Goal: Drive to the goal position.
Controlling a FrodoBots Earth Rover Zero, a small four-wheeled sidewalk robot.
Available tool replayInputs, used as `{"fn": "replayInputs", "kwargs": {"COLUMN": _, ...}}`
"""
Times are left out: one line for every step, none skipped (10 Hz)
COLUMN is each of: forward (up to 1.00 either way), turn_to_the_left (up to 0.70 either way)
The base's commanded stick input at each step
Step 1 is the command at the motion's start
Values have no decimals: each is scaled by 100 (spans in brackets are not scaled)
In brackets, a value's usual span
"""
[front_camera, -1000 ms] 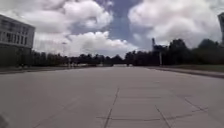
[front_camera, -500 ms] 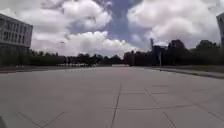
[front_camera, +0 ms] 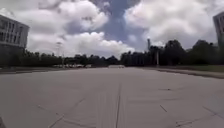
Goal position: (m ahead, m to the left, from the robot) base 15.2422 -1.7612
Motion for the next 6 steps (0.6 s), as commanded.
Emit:
{"fn": "replayInputs", "kwargs": {"forward": 100, "turn_to_the_left": 0}}
{"fn": "replayInputs", "kwargs": {"forward": 100, "turn_to_the_left": 0}}
{"fn": "replayInputs", "kwargs": {"forward": 100, "turn_to_the_left": 0}}
{"fn": "replayInputs", "kwargs": {"forward": 100, "turn_to_the_left": 0}}
{"fn": "replayInputs", "kwargs": {"forward": 100, "turn_to_the_left": 0}}
{"fn": "replayInputs", "kwargs": {"forward": 100, "turn_to_the_left": 0}}
